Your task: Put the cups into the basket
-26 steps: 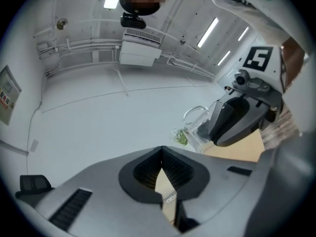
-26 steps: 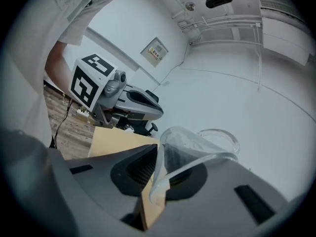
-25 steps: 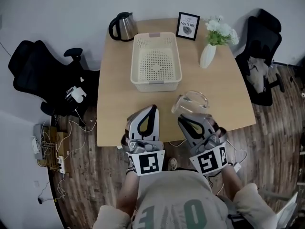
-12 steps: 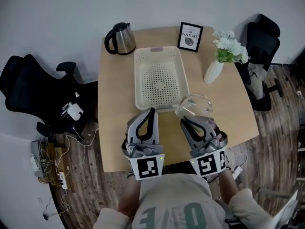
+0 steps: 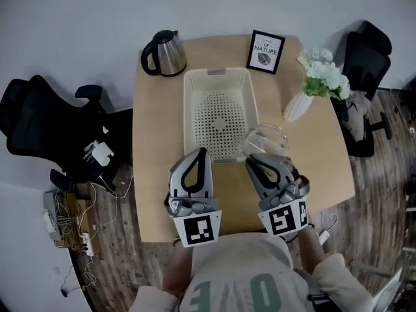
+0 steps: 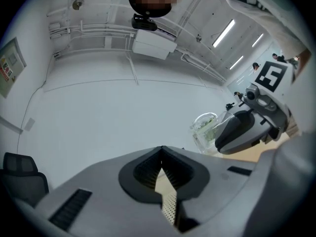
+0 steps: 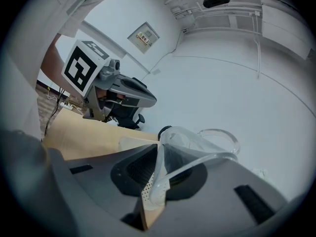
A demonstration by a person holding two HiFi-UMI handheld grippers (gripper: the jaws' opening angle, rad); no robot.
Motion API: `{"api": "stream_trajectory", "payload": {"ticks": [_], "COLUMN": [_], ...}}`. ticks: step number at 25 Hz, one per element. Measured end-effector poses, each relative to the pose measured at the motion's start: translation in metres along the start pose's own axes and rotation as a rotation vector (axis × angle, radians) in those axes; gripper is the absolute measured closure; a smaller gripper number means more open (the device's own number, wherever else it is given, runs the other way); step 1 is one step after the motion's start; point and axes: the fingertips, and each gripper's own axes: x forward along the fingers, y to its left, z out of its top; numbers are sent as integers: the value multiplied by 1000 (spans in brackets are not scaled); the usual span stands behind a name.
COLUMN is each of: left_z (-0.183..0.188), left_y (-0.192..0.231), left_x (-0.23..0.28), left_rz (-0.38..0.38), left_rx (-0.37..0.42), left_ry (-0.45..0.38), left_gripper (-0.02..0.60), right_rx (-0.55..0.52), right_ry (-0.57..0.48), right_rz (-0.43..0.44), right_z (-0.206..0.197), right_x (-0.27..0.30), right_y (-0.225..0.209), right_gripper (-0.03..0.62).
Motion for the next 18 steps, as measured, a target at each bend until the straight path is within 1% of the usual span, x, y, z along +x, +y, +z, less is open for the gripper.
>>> {"api": "stream_trajectory", "payload": {"ticks": [4, 8, 12, 18], "left_z": [-6, -7, -13, -27], "left_y": [7, 6, 5, 4], "left_x": [15, 26, 36, 48], "left_rz": [32, 38, 34, 24], "left_rx": [-6, -7, -9, -23], "left_ry": [18, 20, 28, 52], "left_gripper": [574, 574, 574, 574], "right_rx": [-7, -26, -120, -282], "right_ry": [-15, -5, 35, 130], "right_rz": [17, 40, 94, 252], "right_z": [-4, -12, -25, -51], "right_x": [13, 24, 46, 83], "right_y": [-12, -22, -29, -27], "right_gripper": [562, 562, 562, 562]}}
